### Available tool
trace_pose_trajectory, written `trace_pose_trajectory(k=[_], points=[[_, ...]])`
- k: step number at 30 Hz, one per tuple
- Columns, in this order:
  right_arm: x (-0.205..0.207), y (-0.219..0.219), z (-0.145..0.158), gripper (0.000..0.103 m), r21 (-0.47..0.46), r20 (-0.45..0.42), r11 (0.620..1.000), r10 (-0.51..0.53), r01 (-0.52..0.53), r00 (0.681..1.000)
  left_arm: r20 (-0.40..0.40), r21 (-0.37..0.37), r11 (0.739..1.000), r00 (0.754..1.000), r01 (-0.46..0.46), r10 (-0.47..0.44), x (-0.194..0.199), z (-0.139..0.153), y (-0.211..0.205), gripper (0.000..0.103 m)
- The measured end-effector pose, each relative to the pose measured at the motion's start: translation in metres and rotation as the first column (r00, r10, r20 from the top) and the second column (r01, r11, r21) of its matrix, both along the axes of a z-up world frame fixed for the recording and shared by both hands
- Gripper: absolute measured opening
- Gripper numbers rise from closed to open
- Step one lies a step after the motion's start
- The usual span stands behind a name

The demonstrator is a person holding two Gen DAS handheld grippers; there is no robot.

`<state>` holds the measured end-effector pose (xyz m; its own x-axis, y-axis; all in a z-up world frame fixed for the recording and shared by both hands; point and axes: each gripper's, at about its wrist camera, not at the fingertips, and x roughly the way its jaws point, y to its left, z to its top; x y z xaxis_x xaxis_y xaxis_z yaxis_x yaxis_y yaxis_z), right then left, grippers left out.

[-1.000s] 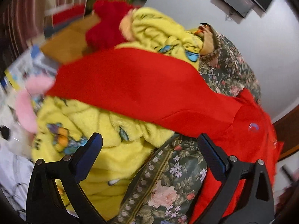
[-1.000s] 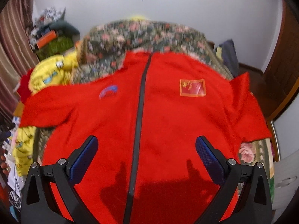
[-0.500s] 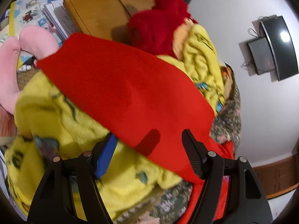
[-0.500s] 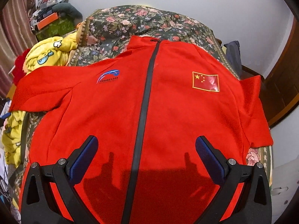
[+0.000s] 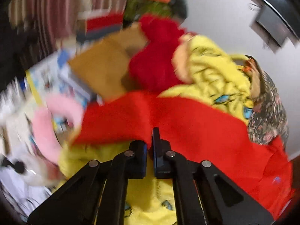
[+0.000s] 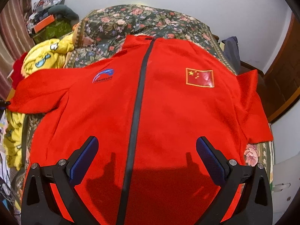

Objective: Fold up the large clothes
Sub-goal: 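Grasp the red jacket's sleeve with the left gripper and lift it, then fold the held sleeve across the jacket body with the left gripper, release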

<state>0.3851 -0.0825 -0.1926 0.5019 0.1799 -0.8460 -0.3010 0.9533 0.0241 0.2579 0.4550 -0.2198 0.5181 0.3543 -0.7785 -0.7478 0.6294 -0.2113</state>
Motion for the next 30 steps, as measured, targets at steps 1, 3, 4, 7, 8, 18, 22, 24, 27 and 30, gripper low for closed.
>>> trace_pose_trajectory(k=[1, 3, 4, 7, 8, 18, 22, 24, 27, 30], points=[[0.0, -0.002, 0.003, 0.103, 0.008, 0.002, 1.0, -0.004, 0.004, 1.0, 0.003, 0.06, 0.998, 1.0, 0.019, -0.019, 0.005, 0.016, -0.009, 0.004], [-0.001, -0.007, 0.008, 0.103, 0.024, 0.008, 1.0, -0.01, 0.01, 1.0, 0.01, 0.147, 0.988, 0.999, 0.05, -0.052, 0.013, 0.042, -0.024, 0.003], [-0.001, -0.009, 0.01, 0.103, 0.032, 0.011, 0.999, -0.012, 0.011, 1.0, 0.016, 0.192, 0.979, 0.997, 0.07, -0.075, 0.019, 0.057, -0.034, 0.002], [-0.002, -0.016, 0.017, 0.103, 0.046, 0.028, 0.999, -0.016, 0.014, 0.999, 0.05, 0.287, 0.949, 0.987, 0.131, -0.151, 0.034, 0.1, -0.067, 0.002], [-0.003, -0.017, 0.019, 0.103, 0.048, 0.035, 0.999, -0.016, 0.014, 0.999, 0.066, 0.308, 0.939, 0.981, 0.152, -0.181, 0.04, 0.114, -0.08, 0.002], [-0.006, -0.054, 0.036, 0.103, 0.095, 0.094, 0.995, -0.013, 0.004, 0.995, 0.133, 0.455, 0.807, 0.868, 0.376, -0.479, 0.113, 0.203, -0.235, 0.002], [-0.003, -0.072, 0.037, 0.103, 0.104, 0.102, 0.995, -0.015, 0.004, 0.995, 0.095, 0.472, 0.745, 0.813, 0.471, -0.575, 0.141, 0.2, -0.302, 0.002], [-0.001, -0.081, 0.037, 0.103, 0.106, 0.103, 0.994, -0.02, 0.009, 0.995, 0.072, 0.446, 0.721, 0.782, 0.531, -0.619, 0.158, 0.188, -0.334, 0.002], [0.001, -0.097, 0.034, 0.103, 0.113, 0.101, 0.993, -0.037, 0.025, 0.994, 0.022, 0.421, 0.682, 0.745, 0.598, -0.667, 0.174, 0.166, -0.374, 0.002], [0.003, -0.114, 0.027, 0.103, 0.115, 0.086, 0.992, -0.06, 0.05, 0.995, -0.036, 0.364, 0.629, 0.685, 0.687, -0.728, 0.186, 0.135, -0.416, 0.002]])
